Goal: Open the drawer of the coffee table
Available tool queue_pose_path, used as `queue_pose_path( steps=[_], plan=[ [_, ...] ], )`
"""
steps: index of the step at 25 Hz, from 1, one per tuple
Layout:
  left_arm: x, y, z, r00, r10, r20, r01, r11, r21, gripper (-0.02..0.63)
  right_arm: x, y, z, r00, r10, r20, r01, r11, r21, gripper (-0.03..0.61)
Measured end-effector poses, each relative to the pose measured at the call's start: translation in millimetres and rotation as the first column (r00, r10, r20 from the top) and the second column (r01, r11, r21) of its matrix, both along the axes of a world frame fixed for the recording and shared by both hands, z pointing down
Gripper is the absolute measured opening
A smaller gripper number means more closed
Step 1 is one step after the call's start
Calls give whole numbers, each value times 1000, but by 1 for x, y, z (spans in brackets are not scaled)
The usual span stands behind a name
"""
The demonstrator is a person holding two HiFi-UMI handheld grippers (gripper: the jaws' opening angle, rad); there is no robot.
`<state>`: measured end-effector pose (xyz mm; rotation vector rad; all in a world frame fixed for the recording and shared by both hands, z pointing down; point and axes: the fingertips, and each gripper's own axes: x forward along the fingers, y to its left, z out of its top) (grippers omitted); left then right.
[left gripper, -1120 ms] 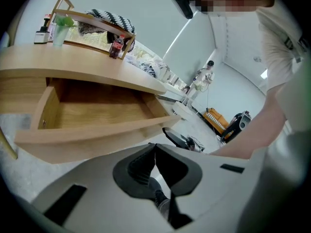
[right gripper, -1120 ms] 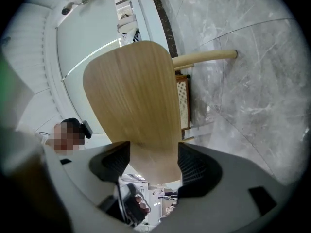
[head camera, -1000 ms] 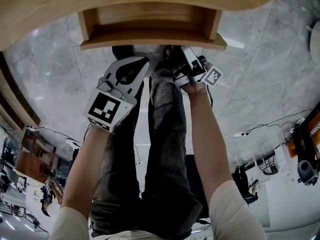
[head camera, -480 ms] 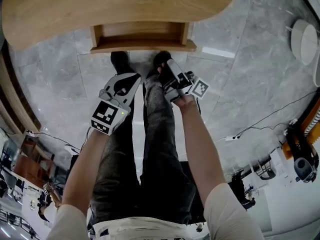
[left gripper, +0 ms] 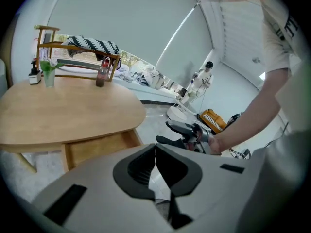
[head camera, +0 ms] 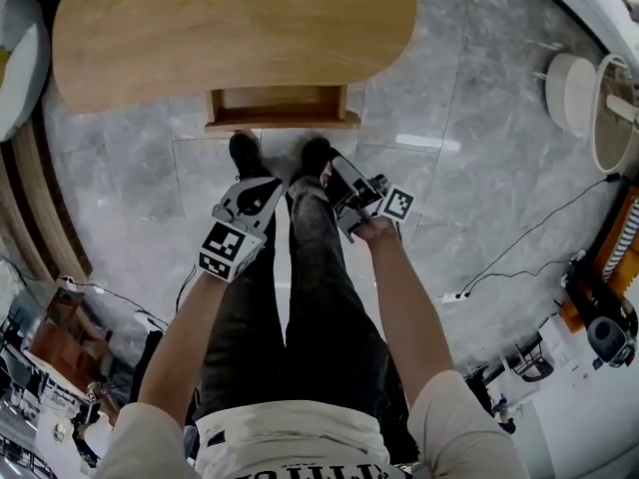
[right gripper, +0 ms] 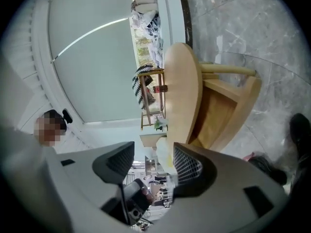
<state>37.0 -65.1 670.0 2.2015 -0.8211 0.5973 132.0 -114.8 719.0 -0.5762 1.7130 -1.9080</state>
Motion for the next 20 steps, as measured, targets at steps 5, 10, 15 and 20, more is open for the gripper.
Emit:
queue_pose_path(
  steps=[5, 10, 15, 20],
  plan=[
    [9, -8, -65, 1000, -14, -20, 15, 1000, 18, 20, 13, -10, -68, 1000, -19, -24, 20, 999, 32, 236],
    [14, -19, -132, 999, -26, -21, 27, 998, 60, 20, 18, -23, -150, 997, -58, -41, 62, 994, 91, 173],
    [13, -19, -188, 999, -43, -31, 45, 996, 78, 20, 25, -27, -225, 994, -96, -51, 102, 982, 159, 113],
    [3, -25, -237, 997, -69, -36, 73, 991, 116, 20, 30, -39, -286, 988, -122, -94, 141, 960, 240, 55]
  ],
)
